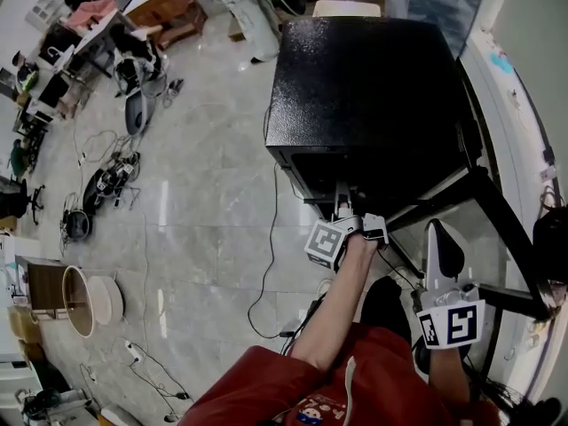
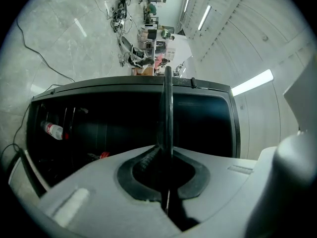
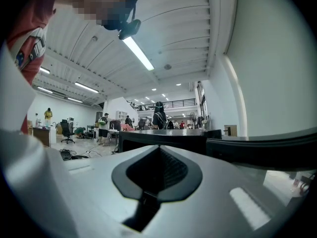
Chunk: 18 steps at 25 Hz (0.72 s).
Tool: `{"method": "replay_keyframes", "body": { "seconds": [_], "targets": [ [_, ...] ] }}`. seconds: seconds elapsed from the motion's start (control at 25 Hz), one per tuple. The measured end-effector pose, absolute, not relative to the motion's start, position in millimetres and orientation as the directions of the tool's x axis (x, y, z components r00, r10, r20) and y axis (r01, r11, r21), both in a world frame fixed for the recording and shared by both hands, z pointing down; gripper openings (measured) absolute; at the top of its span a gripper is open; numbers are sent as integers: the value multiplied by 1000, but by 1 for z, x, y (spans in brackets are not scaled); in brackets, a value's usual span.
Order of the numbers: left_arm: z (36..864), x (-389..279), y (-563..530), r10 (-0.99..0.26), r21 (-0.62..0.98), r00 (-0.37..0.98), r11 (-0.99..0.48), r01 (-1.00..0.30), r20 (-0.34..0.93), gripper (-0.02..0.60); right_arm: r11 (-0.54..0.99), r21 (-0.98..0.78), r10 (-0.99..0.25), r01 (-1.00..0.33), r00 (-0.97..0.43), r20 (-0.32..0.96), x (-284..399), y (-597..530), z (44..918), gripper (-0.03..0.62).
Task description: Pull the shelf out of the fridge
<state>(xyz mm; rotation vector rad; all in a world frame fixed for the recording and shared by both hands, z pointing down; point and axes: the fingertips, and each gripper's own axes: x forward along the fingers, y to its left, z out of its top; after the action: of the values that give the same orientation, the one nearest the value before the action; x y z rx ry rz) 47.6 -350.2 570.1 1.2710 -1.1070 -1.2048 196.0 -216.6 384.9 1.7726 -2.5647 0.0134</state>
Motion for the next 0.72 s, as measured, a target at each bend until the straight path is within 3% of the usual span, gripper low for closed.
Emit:
{"method": "replay_keyframes", "body": {
  "seconds": [0.72],
  "targets": [
    [562,42,-330,-988,989,111,-91,119,-104,20,354,-7,-935,-935,-354,33,198,-219,392,-2]
  ]
}}
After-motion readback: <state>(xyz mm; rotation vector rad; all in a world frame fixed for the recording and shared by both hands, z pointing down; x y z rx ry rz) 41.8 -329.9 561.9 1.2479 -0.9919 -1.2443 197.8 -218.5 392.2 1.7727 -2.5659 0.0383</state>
